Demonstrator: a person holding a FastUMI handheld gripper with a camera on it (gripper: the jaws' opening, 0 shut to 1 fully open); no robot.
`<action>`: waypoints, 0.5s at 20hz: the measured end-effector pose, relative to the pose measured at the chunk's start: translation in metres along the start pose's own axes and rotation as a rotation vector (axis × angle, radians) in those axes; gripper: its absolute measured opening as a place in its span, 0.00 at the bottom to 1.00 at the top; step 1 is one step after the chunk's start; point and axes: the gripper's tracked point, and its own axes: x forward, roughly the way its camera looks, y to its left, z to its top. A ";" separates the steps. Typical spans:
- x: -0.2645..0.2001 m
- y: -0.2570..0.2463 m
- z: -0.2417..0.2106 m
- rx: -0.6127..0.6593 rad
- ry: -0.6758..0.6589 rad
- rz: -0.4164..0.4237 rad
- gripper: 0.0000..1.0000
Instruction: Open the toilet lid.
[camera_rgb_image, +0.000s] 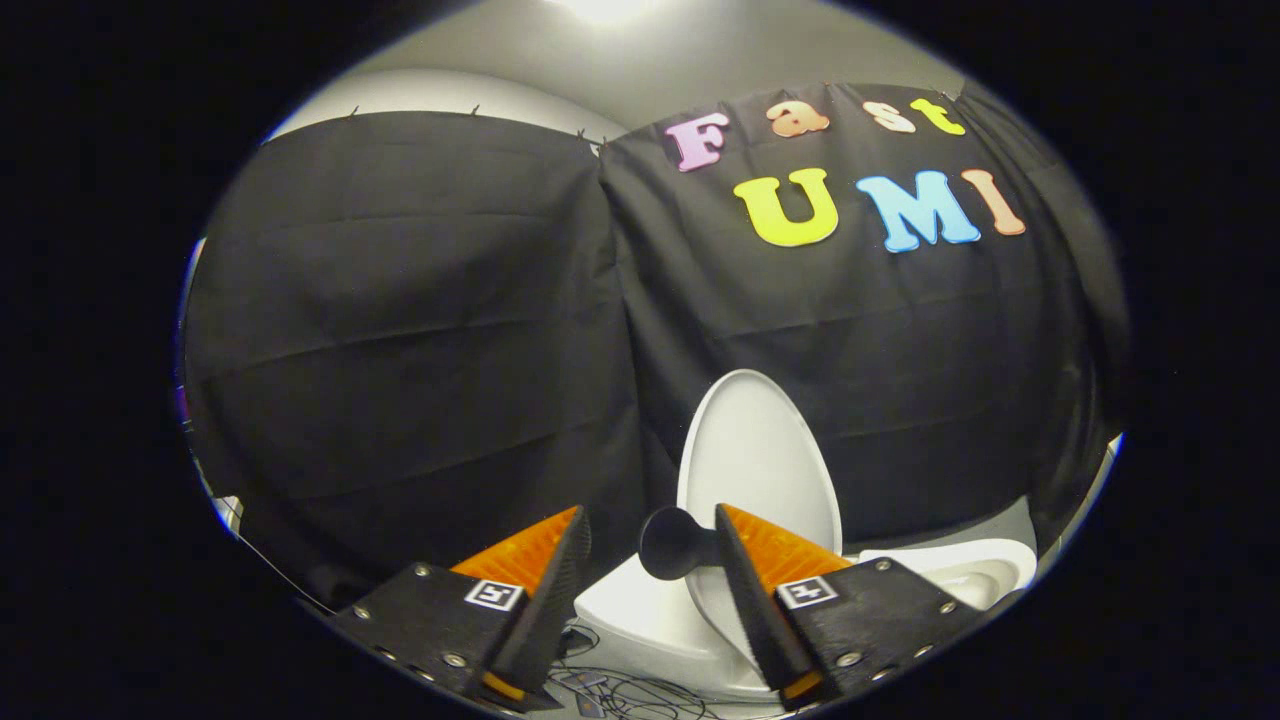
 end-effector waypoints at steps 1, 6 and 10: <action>-0.012 -0.010 0.018 -0.009 -0.033 -0.022 0.93; -0.078 -0.080 0.068 -0.050 -0.137 -0.181 0.94; -0.129 -0.123 0.079 -0.120 -0.189 -0.237 0.94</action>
